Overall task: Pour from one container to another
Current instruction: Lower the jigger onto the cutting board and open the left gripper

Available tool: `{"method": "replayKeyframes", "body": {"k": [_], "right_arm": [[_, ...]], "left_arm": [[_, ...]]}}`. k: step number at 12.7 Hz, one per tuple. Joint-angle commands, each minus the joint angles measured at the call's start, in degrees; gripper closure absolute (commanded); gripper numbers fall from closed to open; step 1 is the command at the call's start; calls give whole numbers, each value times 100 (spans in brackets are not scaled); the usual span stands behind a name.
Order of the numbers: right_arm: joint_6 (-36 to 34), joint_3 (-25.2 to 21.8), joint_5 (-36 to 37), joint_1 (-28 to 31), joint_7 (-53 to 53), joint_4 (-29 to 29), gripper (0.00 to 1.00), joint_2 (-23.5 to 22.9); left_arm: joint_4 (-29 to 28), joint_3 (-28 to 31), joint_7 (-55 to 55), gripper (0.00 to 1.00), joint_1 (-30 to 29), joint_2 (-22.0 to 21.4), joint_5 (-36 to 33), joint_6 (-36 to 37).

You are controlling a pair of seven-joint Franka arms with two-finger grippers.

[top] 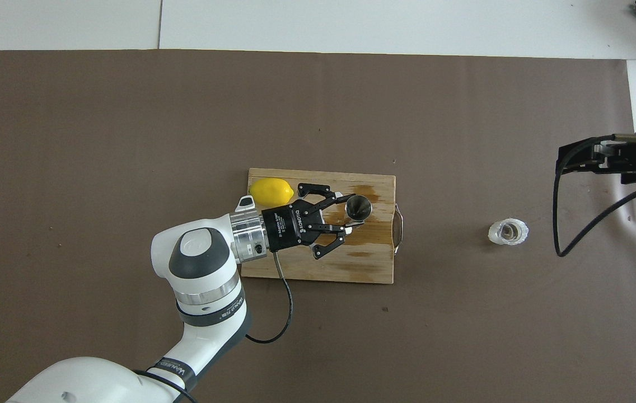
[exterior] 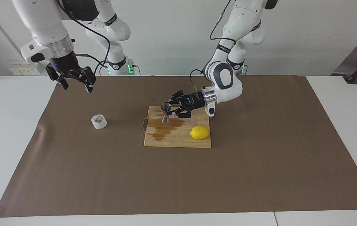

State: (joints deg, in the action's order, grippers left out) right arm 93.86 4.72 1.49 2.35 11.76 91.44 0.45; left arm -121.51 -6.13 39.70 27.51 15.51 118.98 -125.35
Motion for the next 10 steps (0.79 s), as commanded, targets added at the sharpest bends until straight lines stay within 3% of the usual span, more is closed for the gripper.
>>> {"method": "replayKeyframes", "body": {"k": [1,10], "right_arm": [[-131,38,0,47,-139,-100,0,-27],[-131,38,9,47,-139,-100,0,-27]], "left_arm": [[-30,103,-322,100,88,49,231,-33],[-277,120,-1210,100,88,93,249,-24]]}}
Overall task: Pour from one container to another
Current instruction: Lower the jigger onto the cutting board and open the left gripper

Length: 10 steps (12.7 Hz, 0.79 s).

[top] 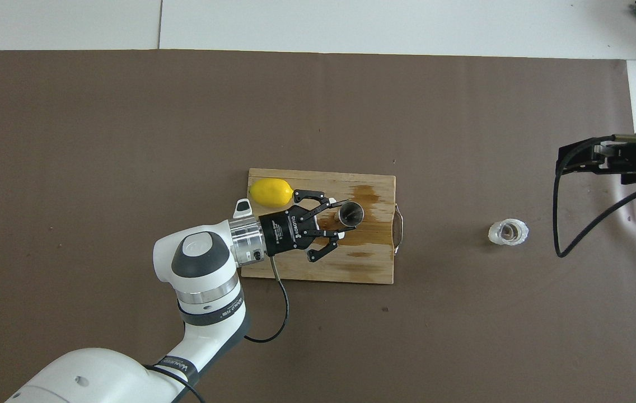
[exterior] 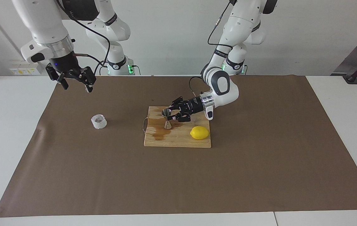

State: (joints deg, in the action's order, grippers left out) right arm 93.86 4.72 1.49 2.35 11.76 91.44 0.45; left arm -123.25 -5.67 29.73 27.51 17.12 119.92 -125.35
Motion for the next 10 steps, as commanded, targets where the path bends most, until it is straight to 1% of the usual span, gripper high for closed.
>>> {"method": "replayKeyframes", "body": {"k": [1,6,7,9,10], "right_arm": [[-131,38,0,47,-139,-100,0,-27],[-122,38,9,47,-139,-100,0,-27],[-131,38,0,47,-139,-100,0,-27],[-131,38,0,47,-139,-100,0,-27],[-131,38,0,47,-139,-100,0,-27]], "left_arm": [[-112,84,-283,100,88,-69,138,-33],[-173,84,-591,100,88,-78,-3,-33],[-182,84,-591,94,88,-78,-12,-42],[-200,84,-600,60,88,-78,-21,-33],[-200,84,-609,20,88,-78,-21,-33]]}}
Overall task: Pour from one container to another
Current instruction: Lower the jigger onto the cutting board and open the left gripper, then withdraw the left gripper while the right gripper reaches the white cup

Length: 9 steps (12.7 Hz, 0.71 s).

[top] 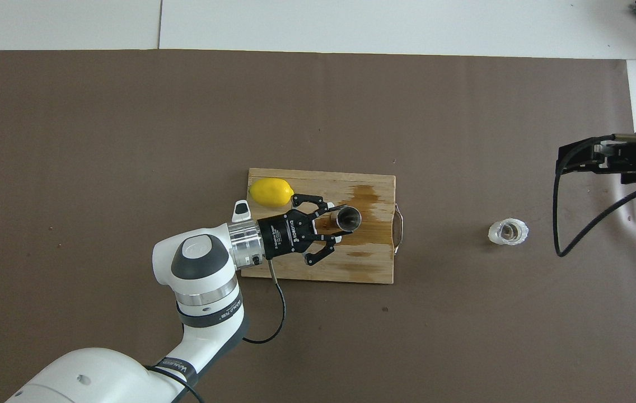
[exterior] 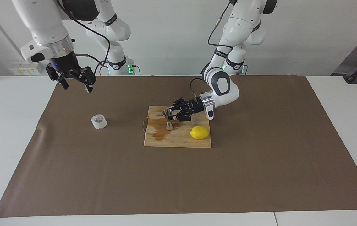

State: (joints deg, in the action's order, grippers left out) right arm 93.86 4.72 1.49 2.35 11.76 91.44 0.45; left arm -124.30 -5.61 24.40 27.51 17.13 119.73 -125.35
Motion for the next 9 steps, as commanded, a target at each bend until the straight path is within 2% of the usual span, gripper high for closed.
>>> {"method": "replayKeyframes", "body": {"k": [1,6,9], "right_arm": [[-131,38,0,47,-139,-100,0,-27],[-131,38,0,47,-139,-100,0,-27],[-131,38,0,152,-156,-92,0,-18]], "left_arm": [[-94,77,-111,0,88,-78,-37,-33],[28,77,169,0,-61,-87,-301,81],[3,77,459,0,-123,-253,-450,326]]}}
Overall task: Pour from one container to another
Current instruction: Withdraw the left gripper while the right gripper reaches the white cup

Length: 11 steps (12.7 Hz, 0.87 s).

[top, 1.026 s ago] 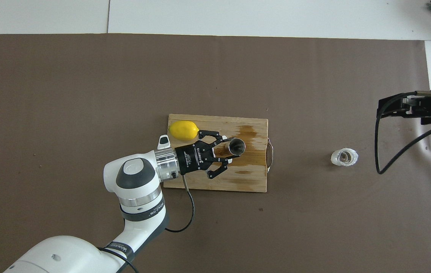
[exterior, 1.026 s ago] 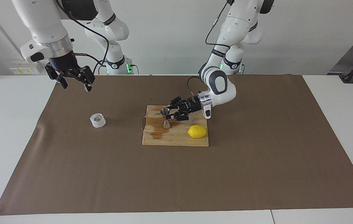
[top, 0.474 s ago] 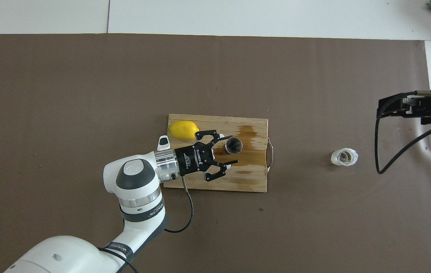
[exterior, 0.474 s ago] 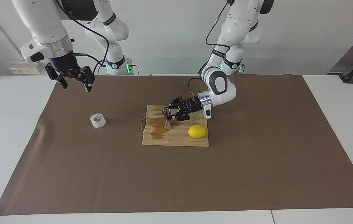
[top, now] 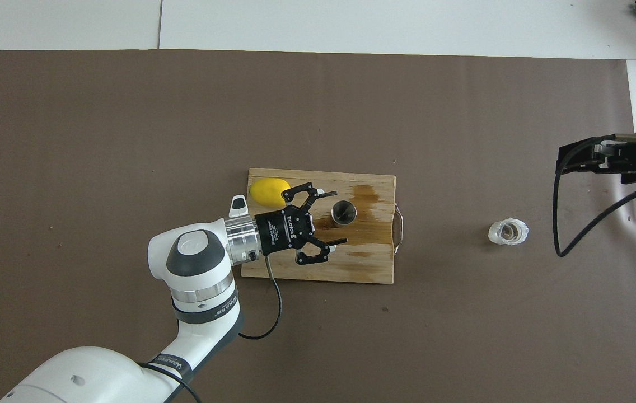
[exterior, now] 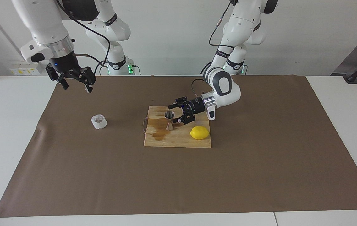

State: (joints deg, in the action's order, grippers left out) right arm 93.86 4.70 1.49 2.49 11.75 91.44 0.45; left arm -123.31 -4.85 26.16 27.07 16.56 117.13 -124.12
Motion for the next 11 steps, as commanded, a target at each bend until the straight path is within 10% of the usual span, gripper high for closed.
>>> {"method": "replayKeyframes", "body": {"k": [1,4,11], "right_arm": [[-122,49,0,85,-155,-13,0,8],[141,49,-62,146,-1678,207,0,78],[1054,40,-70,164,-4914,1331,0,535]], "left_arm": [[-114,2,563,0,-79,-293,-234,274],[-105,2,1232,0,-88,-583,-313,283],[536,19,1436,0,-817,-812,-2894,344]]}}
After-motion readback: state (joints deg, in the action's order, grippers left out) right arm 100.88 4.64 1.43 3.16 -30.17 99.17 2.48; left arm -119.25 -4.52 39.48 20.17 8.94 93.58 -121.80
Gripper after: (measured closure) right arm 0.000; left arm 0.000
